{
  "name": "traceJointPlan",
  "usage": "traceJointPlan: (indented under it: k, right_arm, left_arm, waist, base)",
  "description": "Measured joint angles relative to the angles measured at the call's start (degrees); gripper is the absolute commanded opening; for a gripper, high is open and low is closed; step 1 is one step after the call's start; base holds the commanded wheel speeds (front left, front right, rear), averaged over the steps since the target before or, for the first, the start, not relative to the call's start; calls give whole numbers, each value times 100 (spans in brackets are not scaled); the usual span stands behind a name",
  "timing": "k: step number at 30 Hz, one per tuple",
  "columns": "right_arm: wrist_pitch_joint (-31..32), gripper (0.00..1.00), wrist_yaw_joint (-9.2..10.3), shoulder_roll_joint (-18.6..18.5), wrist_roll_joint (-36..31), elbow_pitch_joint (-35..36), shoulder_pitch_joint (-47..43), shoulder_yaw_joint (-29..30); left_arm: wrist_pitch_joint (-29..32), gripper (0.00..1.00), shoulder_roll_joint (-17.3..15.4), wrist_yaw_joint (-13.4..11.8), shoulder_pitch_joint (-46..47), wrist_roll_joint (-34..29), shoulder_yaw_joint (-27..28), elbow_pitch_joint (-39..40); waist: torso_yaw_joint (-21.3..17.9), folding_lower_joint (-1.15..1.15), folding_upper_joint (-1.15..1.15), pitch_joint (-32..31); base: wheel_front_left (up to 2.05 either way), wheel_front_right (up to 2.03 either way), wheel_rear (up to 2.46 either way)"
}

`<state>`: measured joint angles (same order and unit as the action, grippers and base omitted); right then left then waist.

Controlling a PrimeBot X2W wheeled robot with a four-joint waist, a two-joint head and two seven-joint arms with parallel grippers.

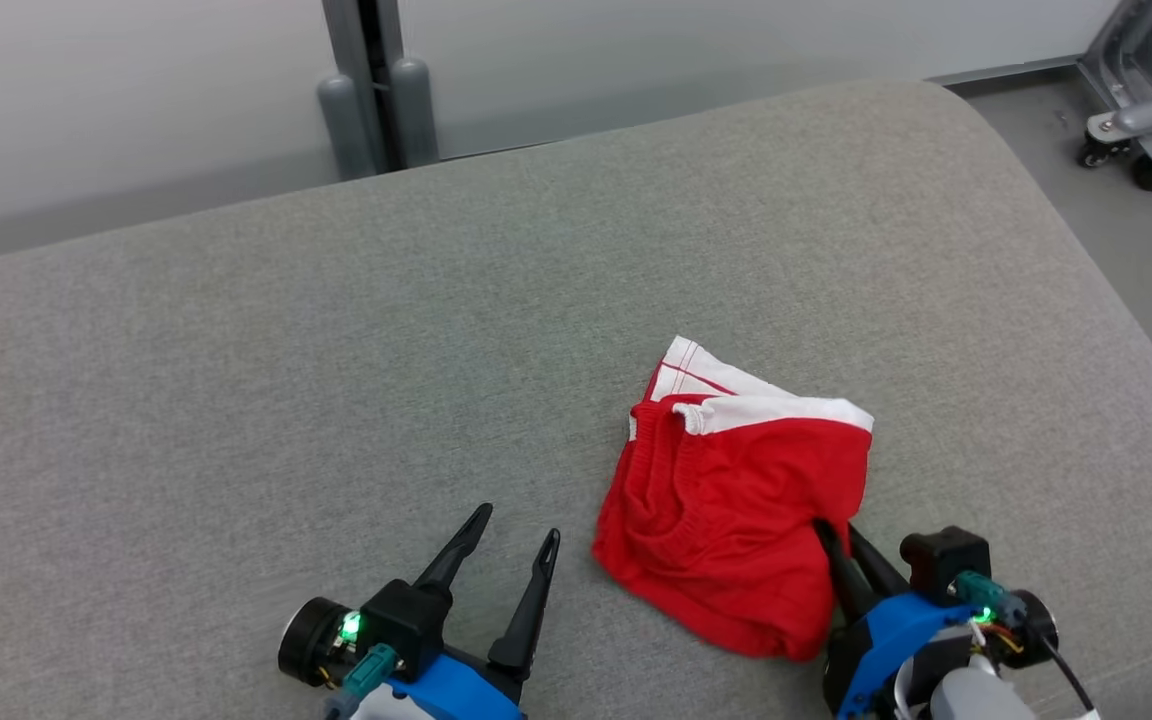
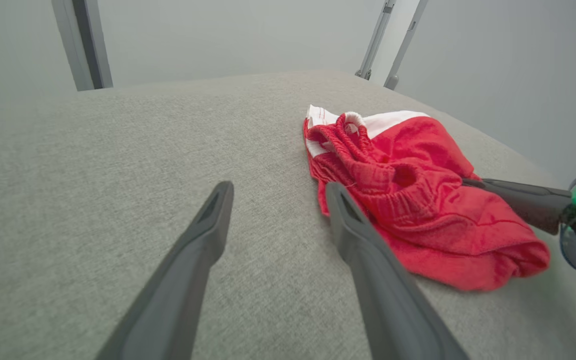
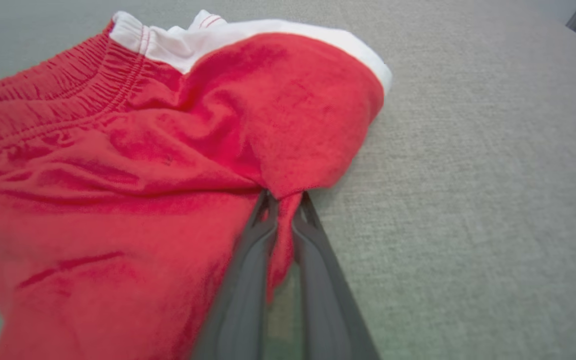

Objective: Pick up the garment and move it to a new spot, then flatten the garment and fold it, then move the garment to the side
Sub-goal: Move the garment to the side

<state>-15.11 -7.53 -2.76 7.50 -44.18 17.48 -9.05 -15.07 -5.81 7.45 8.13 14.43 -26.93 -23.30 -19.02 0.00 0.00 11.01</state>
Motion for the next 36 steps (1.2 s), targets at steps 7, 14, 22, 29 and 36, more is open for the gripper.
traceJointPlan:
  k: [7,14,22,29,36]
  right_arm:
    - [0,0,0,-9,-907,-215,697,644]
    - [594,0,-1,-826,-2184,-522,1721,1380]
    - [1256,0,0,-1953,-2958,-688,2103,2340]
    - [1315,100,0,-1919,-3362,-391,2329,3049]
    - [298,100,1,-1026,-3557,146,2517,3350]
  left_arm:
    - [1,100,-133,0,179,15,-232,-55]
    - [1,100,-313,0,315,38,-219,-58]
    - [0,100,-337,0,392,88,-112,0]
    - [-16,100,-302,10,474,104,-49,65]
    - [-8,100,-204,9,517,104,397,37]
  waist:
    - [59,0,0,216]
    - [444,0,0,471]
    - [1005,0,0,799]
    - [1242,0,0,1019]
    - [1434,0,0,771]
  base:
    - [0,0,0]
    - [0,0,0]
    - [0,0,0]
    - [0,0,0]
    - [0,0,0]
